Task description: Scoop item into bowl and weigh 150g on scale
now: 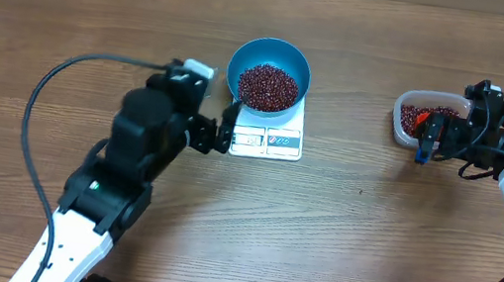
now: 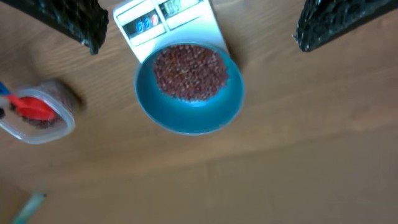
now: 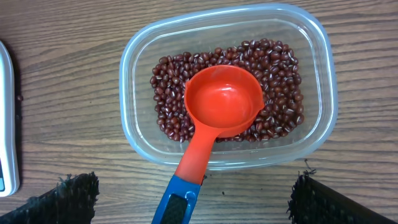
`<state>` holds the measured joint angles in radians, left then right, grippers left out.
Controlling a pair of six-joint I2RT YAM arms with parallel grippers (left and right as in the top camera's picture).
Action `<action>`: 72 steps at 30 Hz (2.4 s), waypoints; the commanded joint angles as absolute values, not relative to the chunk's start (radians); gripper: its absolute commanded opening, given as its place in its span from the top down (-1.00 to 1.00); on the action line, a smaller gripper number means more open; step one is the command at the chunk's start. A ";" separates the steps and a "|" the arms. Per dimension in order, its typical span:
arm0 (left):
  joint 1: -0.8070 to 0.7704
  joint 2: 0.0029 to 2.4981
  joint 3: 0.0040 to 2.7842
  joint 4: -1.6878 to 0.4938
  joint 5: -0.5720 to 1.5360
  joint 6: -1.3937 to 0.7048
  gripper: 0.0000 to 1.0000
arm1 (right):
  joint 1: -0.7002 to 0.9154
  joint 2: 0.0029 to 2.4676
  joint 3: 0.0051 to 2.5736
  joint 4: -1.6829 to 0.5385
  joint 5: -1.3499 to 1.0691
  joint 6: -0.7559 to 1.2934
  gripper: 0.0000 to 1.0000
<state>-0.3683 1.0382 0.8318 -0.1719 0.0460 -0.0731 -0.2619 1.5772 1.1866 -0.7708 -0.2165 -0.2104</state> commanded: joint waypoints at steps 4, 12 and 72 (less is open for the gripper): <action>-0.232 0.869 0.550 0.085 0.241 -0.049 -1.00 | -0.263 1.571 1.214 -0.765 -0.211 -0.214 -1.00; -0.098 0.655 0.332 0.226 0.264 -0.094 -0.99 | -0.263 1.571 1.214 -0.765 -0.211 -0.214 -1.00; 0.102 0.005 0.005 -0.068 0.123 -0.081 -0.99 | -0.263 1.571 1.214 -0.765 -0.211 -0.214 -1.00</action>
<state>0.0940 0.0151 0.0082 -0.0647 0.1364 -0.1001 -0.2619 1.5772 1.1896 -0.7712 -0.2165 -0.2108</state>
